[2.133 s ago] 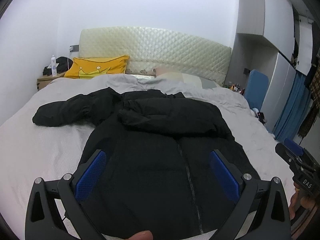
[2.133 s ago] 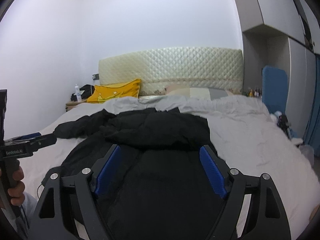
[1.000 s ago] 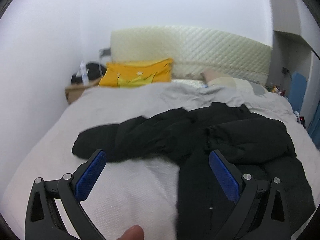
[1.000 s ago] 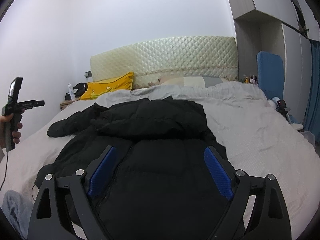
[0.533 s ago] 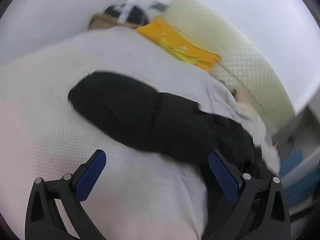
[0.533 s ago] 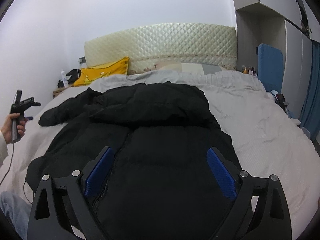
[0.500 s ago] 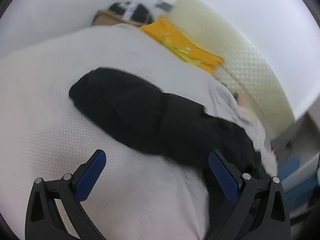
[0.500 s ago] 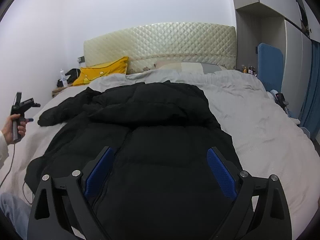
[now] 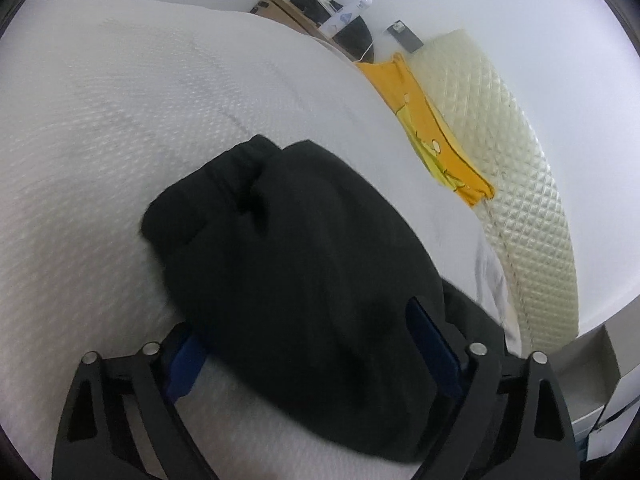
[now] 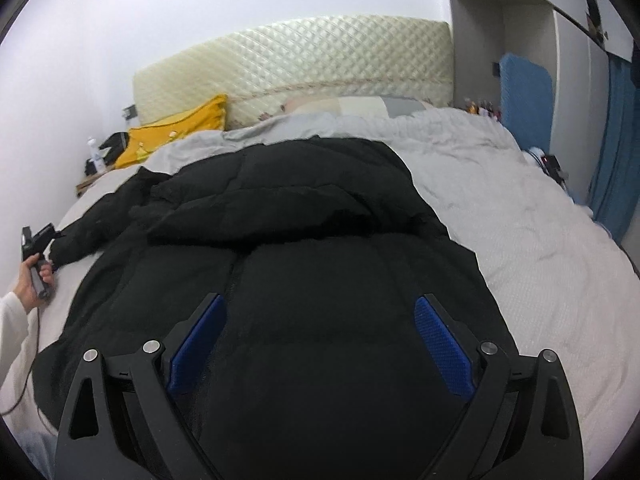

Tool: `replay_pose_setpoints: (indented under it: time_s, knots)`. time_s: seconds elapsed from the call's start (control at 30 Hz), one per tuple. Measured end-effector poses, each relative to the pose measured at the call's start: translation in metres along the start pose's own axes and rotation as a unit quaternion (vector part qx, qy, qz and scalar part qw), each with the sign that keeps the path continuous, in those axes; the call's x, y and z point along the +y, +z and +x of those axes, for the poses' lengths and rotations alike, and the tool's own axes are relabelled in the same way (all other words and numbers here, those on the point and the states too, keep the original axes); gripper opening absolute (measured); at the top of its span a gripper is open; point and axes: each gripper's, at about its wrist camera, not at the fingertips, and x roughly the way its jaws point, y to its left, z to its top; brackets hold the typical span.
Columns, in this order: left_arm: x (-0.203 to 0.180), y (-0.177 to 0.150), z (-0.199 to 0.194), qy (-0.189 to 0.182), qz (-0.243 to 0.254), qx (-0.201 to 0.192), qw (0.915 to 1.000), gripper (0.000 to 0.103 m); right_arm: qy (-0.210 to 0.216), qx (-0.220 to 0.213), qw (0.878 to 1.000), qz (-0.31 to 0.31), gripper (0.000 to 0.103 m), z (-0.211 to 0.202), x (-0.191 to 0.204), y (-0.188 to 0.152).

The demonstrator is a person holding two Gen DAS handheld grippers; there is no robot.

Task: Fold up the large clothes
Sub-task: 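Grasp the sleeve cuff with the left gripper and lift it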

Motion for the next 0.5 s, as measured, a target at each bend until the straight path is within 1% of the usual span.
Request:
replay_pose_setpoints:
  time_s: [0.03,0.07,0.1,0.13,0.2,0.23,0.27,0.3,0.4,0.5]
  knots:
    - [0.002,0.004,0.004,-0.007,-0.003,-0.003,1.0,0.083,-0.005,0.003,1.0,0.002,0.096,0.004,0.0,0.0]
    - [0.003,0.007,0.009,-0.014,-0.008,-0.006,0.9999,0.07,-0.009,0.006,1.0,0.003,0.096,0.007,0.0,0.0]
    - [0.002,0.01,0.012,-0.013,-0.011,-0.009,0.9998,0.055,-0.013,0.009,1.0,0.004,0.096,0.011,0.0,0.0]
    - [0.002,0.011,0.013,-0.01,-0.012,-0.008,0.9998,0.05,-0.016,0.012,1.0,0.003,0.096,0.013,0.0,0.0]
    - [-0.003,0.019,0.016,-0.007,-0.003,-0.01,0.9999,0.035,-0.018,0.016,1.0,0.003,0.096,0.016,0.001,0.0]
    - [-0.007,0.022,0.017,-0.006,0.004,-0.013,0.9999,0.031,-0.018,0.017,1.0,0.002,0.096,0.017,0.001,0.0]
    - [-0.011,0.025,0.014,-0.003,0.012,-0.016,0.9998,0.025,-0.017,0.018,1.0,0.001,0.096,0.017,0.002,0.0]
    - [-0.017,0.028,0.01,0.002,0.021,-0.018,0.9996,0.02,-0.017,0.018,1.0,-0.001,0.096,0.017,0.004,0.0]
    - [-0.037,0.039,-0.01,0.026,0.055,-0.033,0.9976,0.012,-0.014,0.017,1.0,-0.007,0.096,0.015,0.005,0.0]
    - [-0.051,0.044,-0.04,0.048,0.079,-0.055,0.9942,0.009,-0.007,0.017,1.0,-0.01,0.096,0.011,0.006,-0.001]
